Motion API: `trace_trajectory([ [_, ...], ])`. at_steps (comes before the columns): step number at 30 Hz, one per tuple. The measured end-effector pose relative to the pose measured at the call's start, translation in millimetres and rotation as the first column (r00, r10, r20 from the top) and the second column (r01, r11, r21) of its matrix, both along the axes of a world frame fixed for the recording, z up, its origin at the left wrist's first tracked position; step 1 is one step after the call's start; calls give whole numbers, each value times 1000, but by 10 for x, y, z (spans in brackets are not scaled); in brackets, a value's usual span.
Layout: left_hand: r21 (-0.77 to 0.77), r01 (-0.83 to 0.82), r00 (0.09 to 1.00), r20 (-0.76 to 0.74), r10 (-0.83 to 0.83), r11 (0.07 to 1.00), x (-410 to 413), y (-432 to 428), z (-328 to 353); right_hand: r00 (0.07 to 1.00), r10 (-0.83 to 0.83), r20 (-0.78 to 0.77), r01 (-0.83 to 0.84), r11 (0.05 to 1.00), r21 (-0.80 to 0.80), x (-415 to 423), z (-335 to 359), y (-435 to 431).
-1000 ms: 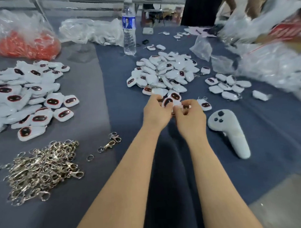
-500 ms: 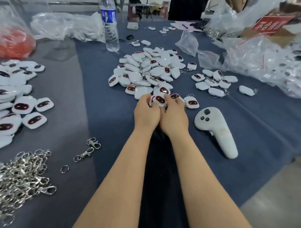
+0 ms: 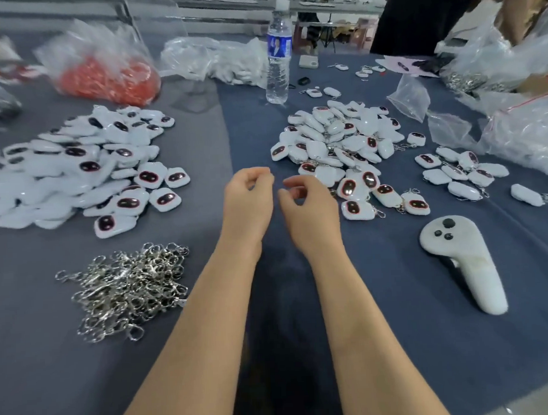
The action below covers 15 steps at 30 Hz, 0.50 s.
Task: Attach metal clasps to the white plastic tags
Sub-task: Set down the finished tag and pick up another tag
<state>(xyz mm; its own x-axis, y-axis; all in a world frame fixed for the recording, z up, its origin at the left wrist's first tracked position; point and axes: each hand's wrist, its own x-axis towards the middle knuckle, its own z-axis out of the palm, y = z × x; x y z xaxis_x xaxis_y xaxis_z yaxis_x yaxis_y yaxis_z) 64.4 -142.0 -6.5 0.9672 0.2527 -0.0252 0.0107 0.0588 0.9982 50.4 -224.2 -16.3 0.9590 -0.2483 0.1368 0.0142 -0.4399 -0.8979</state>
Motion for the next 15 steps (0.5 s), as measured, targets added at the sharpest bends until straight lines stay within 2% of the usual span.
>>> trace_trajectory([
  [6, -146, -229, 973, -52, 224, 962, -233, 875, -22, 967, 253, -5, -253, 964, -84, 7, -80, 889],
  [8, -232, -302, 953, -65, 295, 925, -295, 1133, -55, 955, 295, -19, -293, 936, -196, 18, -150, 1137],
  [11, -364, -366, 930, -105, 352, 857, -346, 1410, -94, 922, 370, -110, -383, 841, -381, 81, -261, 1394],
  [15, -485, -374, 925, -134, 355, 791, -314, 1563, -131, 921, 341, -190, -387, 740, -551, 186, -339, 1532],
])
